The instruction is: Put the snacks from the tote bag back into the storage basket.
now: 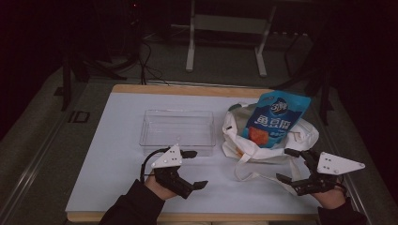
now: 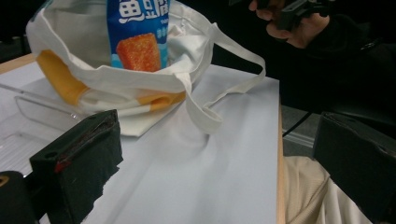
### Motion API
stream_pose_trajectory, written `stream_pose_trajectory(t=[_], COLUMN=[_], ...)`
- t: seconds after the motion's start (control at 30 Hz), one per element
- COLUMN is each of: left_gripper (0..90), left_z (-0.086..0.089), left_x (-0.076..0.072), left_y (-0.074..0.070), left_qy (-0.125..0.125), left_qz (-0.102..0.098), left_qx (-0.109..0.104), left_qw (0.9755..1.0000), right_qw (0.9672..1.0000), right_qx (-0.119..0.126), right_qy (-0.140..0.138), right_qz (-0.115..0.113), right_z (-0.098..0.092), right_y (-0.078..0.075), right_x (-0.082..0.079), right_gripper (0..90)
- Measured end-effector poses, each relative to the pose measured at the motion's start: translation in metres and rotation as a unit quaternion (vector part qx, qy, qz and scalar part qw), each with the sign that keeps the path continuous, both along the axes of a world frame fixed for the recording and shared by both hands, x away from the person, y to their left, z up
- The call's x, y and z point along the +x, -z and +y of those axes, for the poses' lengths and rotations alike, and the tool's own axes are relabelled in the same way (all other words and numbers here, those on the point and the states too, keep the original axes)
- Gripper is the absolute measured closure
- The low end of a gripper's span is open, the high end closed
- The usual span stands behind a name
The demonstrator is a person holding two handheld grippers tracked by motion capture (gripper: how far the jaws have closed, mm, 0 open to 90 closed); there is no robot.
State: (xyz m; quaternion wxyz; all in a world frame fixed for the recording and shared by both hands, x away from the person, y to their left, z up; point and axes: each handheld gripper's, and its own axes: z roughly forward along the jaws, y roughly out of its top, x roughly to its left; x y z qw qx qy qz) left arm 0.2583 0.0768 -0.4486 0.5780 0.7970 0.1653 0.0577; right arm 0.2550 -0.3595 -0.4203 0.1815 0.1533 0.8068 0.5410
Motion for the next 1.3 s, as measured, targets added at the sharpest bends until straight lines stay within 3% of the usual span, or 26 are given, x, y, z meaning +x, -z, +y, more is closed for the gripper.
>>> stream_pose_trajectory(t=[0.6, 1.0, 1.3], left_gripper=[1.9, 3.0, 3.7], left_z=[-0.028, -0.07, -0.112], left_x=[0.041, 0.075, 0.114], left_y=[-0.018, -0.023, -0.04], left_qy=[0.021, 0.047, 0.039], left_qz=[-0.011, -0.017, -0.028], left_qx=[0.007, 0.011, 0.024], left_qw=[0.9997, 0.9987, 0.9986], right_qw=[0.9994, 0.9983, 0.9964], right_qx=[0.011, 0.004, 0.011], right_qy=[0.025, 0.056, 0.084], right_qz=[-0.021, -0.017, -0.005], right_z=[-0.011, -0.025, -0.038], right_y=[-0.018, -0.018, -0.009], right_x=[0.024, 0.039, 0.058], right_gripper=[15.3, 15.4, 15.7])
